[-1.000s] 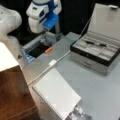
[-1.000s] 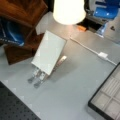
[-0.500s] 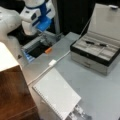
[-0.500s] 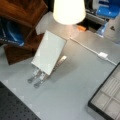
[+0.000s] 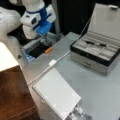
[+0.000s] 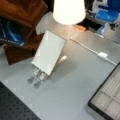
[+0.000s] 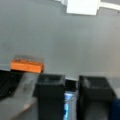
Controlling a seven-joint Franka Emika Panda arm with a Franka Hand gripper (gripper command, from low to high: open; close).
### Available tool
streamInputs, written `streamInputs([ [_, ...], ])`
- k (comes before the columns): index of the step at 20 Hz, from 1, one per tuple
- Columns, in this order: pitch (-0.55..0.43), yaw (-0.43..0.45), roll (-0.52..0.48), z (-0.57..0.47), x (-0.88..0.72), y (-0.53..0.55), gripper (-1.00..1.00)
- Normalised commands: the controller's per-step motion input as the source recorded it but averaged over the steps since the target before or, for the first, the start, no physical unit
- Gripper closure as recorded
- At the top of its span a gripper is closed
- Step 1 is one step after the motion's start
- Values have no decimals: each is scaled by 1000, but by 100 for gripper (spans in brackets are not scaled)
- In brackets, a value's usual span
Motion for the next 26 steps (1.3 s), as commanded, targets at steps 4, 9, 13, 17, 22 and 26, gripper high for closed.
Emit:
streamInputs([
  [4, -128, -97, -47, -304, -78, 251, 100],
  [9, -92, -77, -55, -264, -74, 258, 100],
  [13, -42, -63, 2, -299, -53, 218, 100],
  [17, -50, -56, 44, -349, -32, 126, 100],
  [22, -123, -54, 91, -327, -35, 64, 100],
  [26, -175, -33, 114, -303, -96, 41, 100],
])
